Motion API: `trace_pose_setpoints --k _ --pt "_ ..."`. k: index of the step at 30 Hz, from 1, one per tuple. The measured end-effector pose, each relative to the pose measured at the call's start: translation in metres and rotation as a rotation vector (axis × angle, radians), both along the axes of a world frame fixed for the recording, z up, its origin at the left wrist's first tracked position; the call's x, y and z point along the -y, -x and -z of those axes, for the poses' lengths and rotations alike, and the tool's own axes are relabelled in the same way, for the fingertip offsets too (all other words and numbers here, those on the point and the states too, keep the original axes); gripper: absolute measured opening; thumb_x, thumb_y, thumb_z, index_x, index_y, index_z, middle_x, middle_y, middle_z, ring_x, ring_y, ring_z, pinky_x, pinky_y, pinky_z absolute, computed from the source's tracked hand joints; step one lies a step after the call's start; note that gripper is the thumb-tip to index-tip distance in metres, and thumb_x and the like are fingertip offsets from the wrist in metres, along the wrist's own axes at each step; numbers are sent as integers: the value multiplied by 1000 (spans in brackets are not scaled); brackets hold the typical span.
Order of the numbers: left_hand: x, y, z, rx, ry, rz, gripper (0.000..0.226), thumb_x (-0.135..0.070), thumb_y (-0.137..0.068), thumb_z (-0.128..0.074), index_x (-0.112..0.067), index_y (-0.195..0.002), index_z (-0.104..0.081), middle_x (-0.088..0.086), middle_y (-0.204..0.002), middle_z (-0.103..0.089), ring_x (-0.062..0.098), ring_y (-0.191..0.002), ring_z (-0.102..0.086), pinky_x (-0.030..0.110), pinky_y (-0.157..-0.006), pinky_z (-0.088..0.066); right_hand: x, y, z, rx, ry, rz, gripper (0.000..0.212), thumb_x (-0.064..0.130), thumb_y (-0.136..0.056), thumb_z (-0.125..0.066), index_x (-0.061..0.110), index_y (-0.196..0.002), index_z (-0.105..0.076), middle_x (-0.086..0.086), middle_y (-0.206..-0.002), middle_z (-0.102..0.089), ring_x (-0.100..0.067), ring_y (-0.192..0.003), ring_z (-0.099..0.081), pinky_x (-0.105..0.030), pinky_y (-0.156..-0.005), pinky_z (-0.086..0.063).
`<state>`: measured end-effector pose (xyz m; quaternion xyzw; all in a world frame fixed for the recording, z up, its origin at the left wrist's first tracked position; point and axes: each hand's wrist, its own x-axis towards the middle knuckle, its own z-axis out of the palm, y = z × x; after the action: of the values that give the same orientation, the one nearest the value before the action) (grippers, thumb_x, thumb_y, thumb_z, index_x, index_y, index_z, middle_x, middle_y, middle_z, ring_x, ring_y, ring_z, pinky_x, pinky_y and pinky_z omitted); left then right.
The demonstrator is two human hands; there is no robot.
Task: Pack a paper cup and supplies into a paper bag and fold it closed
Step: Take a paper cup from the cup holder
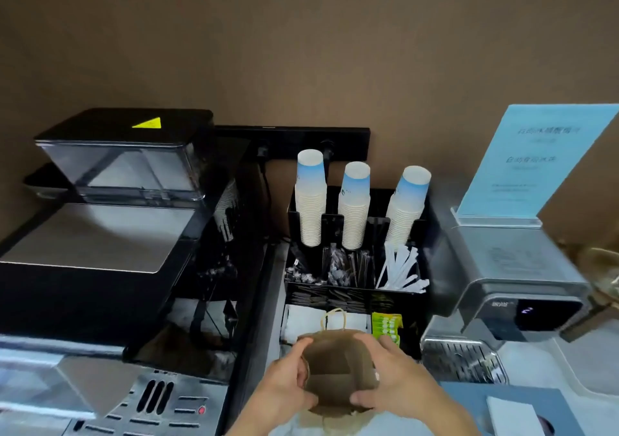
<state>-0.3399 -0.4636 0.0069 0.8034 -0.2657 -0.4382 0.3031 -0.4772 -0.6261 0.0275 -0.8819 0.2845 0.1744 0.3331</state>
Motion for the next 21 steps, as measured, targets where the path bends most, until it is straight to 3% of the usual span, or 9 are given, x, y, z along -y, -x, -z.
trace_pose_setpoints --k 4,8,13,15,17,18,19,21 --pt "2 2 6 -17 21 -40 95 -6 -71 -79 -31 -148 -29 -10 -71 -47 3 -66 -49 13 -69 -43 12 -9 -12 101 -91 -18 77 50 -71 -75 43 -135 -33 11 -116 -37 -4 -93 -49 -33 -96 -48" --pt "7 3 9 -4 15 -21 93 -8 -74 -77 -31 -149 -26 -9 -75 -47 6 -74 -50 14 -74 -40 27 -28 -38 208 -19 -43 65 48 -77 -72 40 -132 -40 12 -120 -42 -4 -106 -48 -27 -95 -46" --pt "8 -3 21 -114 2 -65 87 -9 -76 -71 -31 -148 -28 -7 -74 -50 11 -81 -53 27 -104 -45 51 -75 -78 576 56 69 42 33 -84 -72 29 -122 -55 9 -113 -56 0 -95 -55 -20 -81 -47" --pt "7 -4 23 -142 9 -62 71 -14 -83 -68 -28 -144 -34 -10 -69 -48 8 -76 -52 21 -99 -44 64 -104 -95 741 72 147 27 29 -84 -72 25 -109 -63 13 -104 -61 -1 -91 -59 -23 -77 -51" --pt "-6 -1 32 -73 114 -7 28 -26 -94 -58 -13 -120 -58 -11 -58 -45 5 -64 -50 17 -85 -42 77 -140 -113 845 122 185 19 27 -84 -72 22 -101 -67 15 -97 -62 -5 -93 -60 -24 -78 -51" --pt "-8 4 34 17 129 46 28 -32 -96 -55 -8 -90 -65 -9 -49 -44 7 -58 -50 20 -85 -42 83 -157 -121 869 150 184 18 27 -83 -73 21 -99 -67 12 -97 -62 -7 -93 -59 -23 -78 -47" --pt "-10 6 39 19 128 35 43 -37 -96 -54 -8 -65 -59 -6 -44 -42 9 -56 -51 22 -88 -43 89 -175 -128 879 172 173 19 27 -82 -73 20 -98 -67 7 -100 -62 -9 -94 -58 -22 -79 -43" --pt "0 2 44 -79 98 -89 45 -41 -97 -53 -20 -58 -51 -4 -46 -45 5 -56 -56 19 -87 -42 100 -207 -138 868 201 135 23 27 -81 -74 16 -100 -65 -2 -108 -60 -14 -101 -55 -23 -84 -39"
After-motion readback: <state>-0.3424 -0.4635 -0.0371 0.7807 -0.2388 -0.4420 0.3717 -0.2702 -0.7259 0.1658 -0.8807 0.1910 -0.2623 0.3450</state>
